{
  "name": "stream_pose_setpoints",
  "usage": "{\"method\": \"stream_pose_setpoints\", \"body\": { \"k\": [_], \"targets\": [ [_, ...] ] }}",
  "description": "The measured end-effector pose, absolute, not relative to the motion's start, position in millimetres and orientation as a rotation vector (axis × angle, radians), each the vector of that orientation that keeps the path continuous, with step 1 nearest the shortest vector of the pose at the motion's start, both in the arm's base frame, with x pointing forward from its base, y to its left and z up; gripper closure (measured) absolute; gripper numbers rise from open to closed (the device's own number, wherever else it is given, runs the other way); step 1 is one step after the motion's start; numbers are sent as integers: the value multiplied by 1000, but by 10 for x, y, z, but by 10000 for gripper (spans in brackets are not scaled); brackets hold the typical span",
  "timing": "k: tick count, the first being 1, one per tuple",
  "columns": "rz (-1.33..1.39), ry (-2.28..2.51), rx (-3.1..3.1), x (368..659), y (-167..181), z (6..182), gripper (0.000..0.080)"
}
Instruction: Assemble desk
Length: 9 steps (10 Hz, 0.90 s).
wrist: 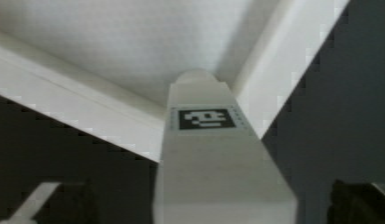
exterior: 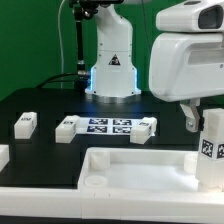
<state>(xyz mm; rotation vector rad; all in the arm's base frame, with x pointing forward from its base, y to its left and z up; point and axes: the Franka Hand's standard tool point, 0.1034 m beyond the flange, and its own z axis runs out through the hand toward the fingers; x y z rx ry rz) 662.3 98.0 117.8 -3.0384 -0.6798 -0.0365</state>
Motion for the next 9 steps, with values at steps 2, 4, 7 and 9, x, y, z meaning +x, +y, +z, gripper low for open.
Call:
{"method": "stream_pose_setpoints", "body": {
  "k": [2, 4, 7, 9],
  "targets": [
    [-36, -691, -3036, 6622, 983, 1176, 251],
    [-36, -690, -3036, 6622, 982, 1176, 511],
    [-35, -614, -3051, 6622, 983, 1176, 511],
    [-35, -367, -3072, 6628, 965, 1172, 511]
  ]
}}
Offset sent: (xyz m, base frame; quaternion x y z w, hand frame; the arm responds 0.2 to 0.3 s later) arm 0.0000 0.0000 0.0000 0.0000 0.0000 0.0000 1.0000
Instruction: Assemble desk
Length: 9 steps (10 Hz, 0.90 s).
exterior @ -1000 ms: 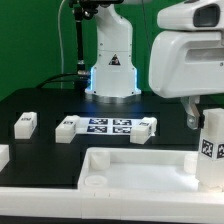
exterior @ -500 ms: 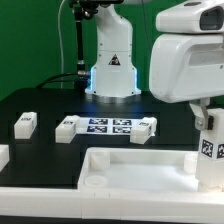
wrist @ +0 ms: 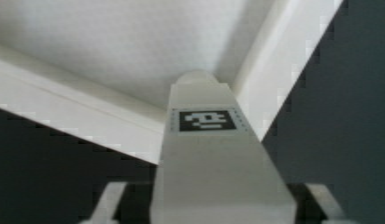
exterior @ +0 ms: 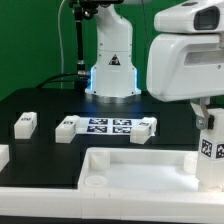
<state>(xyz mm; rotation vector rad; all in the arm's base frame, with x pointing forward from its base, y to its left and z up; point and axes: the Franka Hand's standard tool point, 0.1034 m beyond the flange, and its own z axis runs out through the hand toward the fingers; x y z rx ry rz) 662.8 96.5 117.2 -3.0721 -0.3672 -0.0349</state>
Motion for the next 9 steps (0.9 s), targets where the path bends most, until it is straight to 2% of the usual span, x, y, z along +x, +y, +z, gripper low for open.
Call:
{"method": "stream_pose_setpoints", "body": {
  "k": [9],
  "targets": [
    [-32, 910, -2901, 6628, 920, 1160, 509]
  ]
}}
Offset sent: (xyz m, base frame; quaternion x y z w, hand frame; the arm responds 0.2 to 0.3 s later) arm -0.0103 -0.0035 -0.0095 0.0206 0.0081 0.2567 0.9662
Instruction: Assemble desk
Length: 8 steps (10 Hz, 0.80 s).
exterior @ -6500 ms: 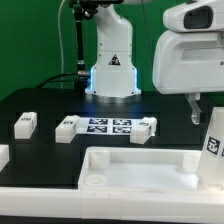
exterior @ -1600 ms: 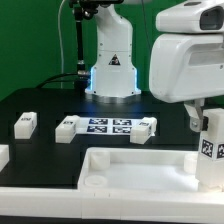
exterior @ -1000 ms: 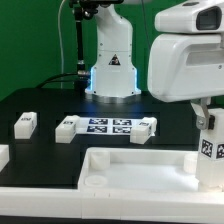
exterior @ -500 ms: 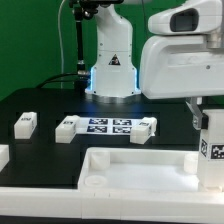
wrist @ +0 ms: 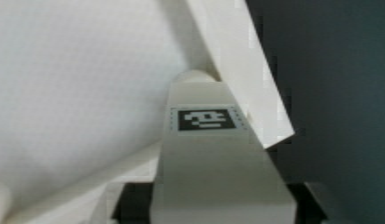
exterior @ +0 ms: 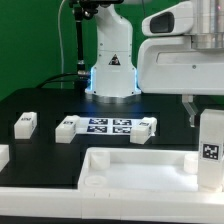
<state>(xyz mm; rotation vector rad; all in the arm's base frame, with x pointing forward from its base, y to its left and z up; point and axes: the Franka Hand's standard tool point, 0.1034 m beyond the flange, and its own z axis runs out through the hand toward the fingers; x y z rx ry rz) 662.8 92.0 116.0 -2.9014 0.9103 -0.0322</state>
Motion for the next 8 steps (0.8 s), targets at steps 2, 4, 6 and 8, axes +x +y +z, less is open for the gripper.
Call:
{"method": "stream_pose_setpoints", "body": {
  "k": [2, 4, 6, 8],
  "targets": [
    [-13, 1124, -2816, 6626, 917, 1158, 509],
    [4, 1403, -2689, 6620, 941, 1152, 509],
    [31, 1625, -2552, 6613, 960, 1149, 509],
    [52, 1777, -2441, 6610, 982, 1149, 509]
  ]
}}
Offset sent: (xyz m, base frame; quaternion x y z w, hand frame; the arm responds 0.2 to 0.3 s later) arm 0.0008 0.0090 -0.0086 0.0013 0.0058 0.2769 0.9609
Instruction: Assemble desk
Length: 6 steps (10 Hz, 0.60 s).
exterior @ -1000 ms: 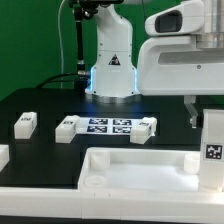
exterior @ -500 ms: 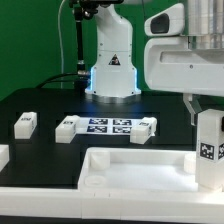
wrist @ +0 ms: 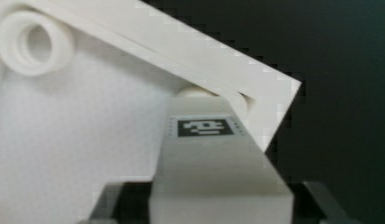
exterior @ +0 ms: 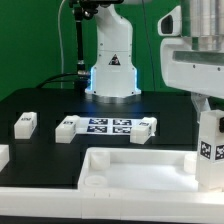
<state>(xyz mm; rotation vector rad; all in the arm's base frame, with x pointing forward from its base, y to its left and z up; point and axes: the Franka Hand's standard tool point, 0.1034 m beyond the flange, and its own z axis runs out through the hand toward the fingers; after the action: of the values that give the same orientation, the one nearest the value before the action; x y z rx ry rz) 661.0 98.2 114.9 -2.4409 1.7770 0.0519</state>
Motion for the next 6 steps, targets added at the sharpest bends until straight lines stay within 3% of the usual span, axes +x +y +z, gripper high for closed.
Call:
{"method": "stream_pose_setpoints", "body": {
  "k": [3, 4, 5, 6],
  "targets": [
    [54, 1738, -2466, 6607, 986, 1147, 509],
    [54, 1655, -2524, 6604, 971, 1150, 332],
    [47, 1551, -2589, 6605, 959, 1150, 214],
    [44, 1411, -2671, 6600, 971, 1150, 214]
  ]
}}
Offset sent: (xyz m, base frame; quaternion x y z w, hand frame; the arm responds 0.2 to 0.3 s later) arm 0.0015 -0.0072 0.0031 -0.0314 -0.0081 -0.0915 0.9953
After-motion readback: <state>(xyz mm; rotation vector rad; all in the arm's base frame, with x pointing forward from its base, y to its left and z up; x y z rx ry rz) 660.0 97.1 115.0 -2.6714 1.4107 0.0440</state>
